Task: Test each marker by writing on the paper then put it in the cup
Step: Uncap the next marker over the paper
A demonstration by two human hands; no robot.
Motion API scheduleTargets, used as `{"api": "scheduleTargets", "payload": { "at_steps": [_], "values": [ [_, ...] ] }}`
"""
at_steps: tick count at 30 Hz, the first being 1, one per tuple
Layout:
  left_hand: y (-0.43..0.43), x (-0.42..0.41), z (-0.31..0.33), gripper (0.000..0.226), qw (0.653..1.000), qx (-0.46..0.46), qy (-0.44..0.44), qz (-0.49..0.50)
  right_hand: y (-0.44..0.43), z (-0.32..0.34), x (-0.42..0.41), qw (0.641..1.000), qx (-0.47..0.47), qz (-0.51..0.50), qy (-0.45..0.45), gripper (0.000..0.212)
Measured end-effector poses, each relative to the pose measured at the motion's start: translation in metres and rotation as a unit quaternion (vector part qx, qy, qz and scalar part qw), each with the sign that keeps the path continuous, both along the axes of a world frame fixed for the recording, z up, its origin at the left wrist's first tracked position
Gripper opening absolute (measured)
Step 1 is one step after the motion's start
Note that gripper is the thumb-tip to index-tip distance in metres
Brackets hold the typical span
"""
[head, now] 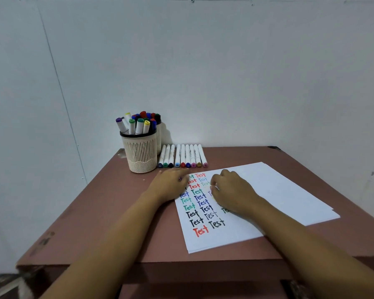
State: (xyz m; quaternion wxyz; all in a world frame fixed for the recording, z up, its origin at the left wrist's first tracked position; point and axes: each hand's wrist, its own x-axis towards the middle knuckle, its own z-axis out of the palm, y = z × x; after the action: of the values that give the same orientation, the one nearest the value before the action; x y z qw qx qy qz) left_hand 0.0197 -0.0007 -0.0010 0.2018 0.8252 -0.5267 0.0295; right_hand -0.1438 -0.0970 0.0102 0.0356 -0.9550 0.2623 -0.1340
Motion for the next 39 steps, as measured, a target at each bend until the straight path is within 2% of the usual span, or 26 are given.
{"api": "scheduleTargets", "payload": {
  "at_steps": [6, 11, 13, 21, 27, 31, 36, 39],
  "values": [
    [0.0, 0.0, -0.002, 0.042, 1.0, 0.012, 0.014, 0.002, -0.033, 0.018, 0.042, 0.988, 0.113, -0.078, -0.069, 0.025],
    [-0.002, 0.003, -0.005, 0.041, 1.0, 0.008, 0.013, 0.002, -0.049, 0.015, 0.077, 0.968, 0.164, -0.144, -0.12, 0.026],
    [-0.002, 0.005, -0.005, 0.041, 1.0, 0.01, 0.014, 0.002, -0.049, 0.012, 0.084, 0.967, 0.165, -0.158, -0.114, 0.016],
    [-0.003, 0.005, -0.005, 0.04, 1.0, 0.013, 0.001, 0.002, -0.053, 0.003, 0.092, 0.964, 0.145, -0.174, -0.137, 0.009],
    [-0.002, 0.005, -0.005, 0.04, 1.0, 0.019, 0.006, 0.005, -0.049, 0.006, 0.083, 0.963, 0.136, -0.175, -0.151, 0.007],
    [-0.001, 0.004, -0.004, 0.039, 1.0, 0.018, 0.004, 0.006, -0.047, 0.01, 0.079, 0.962, 0.117, -0.18, -0.171, 0.015],
    [0.0, 0.003, -0.003, 0.036, 1.0, 0.009, 0.005, 0.004, -0.053, 0.024, 0.079, 0.914, 0.186, -0.208, -0.295, 0.012],
    [0.0, 0.003, -0.003, 0.038, 0.999, -0.032, 0.037, 0.015, -0.053, 0.032, 0.066, 0.893, 0.201, -0.203, -0.347, 0.034]
  ]
}}
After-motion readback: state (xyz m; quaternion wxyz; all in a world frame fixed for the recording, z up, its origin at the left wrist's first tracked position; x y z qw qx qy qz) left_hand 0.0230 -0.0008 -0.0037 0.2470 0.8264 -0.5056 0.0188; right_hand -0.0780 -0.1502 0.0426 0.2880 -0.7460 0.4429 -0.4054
